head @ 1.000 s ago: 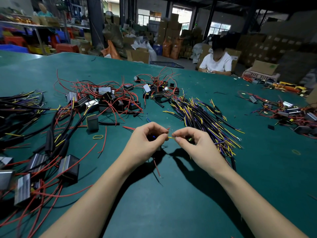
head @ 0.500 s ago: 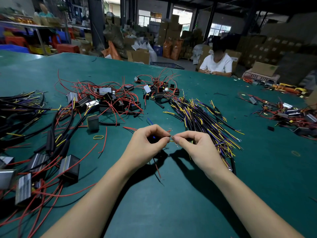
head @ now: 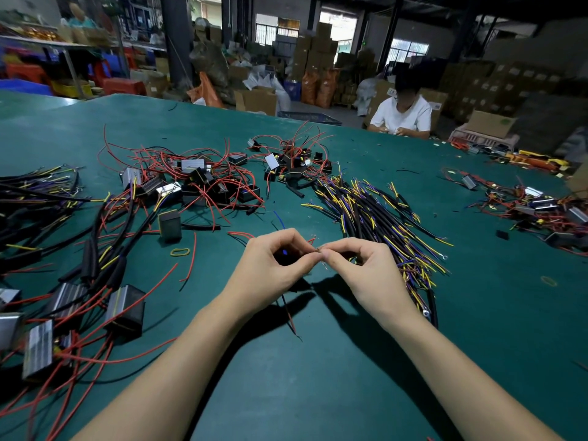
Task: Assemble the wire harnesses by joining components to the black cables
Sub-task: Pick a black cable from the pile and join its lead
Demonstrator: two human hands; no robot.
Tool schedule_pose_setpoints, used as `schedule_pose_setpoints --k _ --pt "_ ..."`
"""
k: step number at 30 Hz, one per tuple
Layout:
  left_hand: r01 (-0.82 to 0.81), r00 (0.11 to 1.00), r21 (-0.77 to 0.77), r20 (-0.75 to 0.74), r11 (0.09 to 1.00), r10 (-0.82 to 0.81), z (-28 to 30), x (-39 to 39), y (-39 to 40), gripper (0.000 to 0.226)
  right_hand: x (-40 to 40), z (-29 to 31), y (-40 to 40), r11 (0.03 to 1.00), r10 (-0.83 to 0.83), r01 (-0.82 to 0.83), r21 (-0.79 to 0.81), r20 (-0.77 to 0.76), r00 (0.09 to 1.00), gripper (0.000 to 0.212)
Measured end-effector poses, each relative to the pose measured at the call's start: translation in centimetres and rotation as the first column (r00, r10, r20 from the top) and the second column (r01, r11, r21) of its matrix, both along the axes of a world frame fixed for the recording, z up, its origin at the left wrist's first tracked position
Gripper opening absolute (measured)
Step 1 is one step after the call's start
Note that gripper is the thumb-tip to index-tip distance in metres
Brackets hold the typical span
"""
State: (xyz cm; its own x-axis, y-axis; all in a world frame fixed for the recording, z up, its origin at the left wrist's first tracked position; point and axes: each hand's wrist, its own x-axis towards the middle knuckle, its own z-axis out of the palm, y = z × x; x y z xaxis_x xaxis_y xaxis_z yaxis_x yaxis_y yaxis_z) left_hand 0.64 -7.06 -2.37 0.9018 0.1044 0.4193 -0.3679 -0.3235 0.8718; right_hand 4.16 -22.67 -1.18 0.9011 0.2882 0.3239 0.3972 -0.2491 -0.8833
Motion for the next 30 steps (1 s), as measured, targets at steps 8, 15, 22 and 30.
schedule_pose_setpoints --k 8,15,22,30 --pt "-0.018 0.995 -0.054 -0.097 0.998 0.013 0.9 -0.2 -0.2 0.014 -0.5 0.2 0.3 0.994 -0.005 0.034 -0.104 0.271 0.963 0.012" --pt "0.018 0.933 -0.013 -0.358 1.000 -0.022 2.6 0.5 0.3 0.019 -0.6 0.3 0.2 0.892 0.063 0.237 -0.384 0.626 0.778 0.007" --pt "-0.090 0.993 0.220 -0.051 0.971 0.103 1.4 -0.2 -0.6 0.013 -0.2 0.1 -0.5 0.937 0.117 0.037 -0.347 0.412 0.904 0.009" --pt "-0.108 0.987 0.592 0.160 0.799 0.015 1.4 -0.5 -0.2 0.006 0.0 0.5 -1.3 0.864 0.180 0.087 -0.495 0.467 0.866 0.008"
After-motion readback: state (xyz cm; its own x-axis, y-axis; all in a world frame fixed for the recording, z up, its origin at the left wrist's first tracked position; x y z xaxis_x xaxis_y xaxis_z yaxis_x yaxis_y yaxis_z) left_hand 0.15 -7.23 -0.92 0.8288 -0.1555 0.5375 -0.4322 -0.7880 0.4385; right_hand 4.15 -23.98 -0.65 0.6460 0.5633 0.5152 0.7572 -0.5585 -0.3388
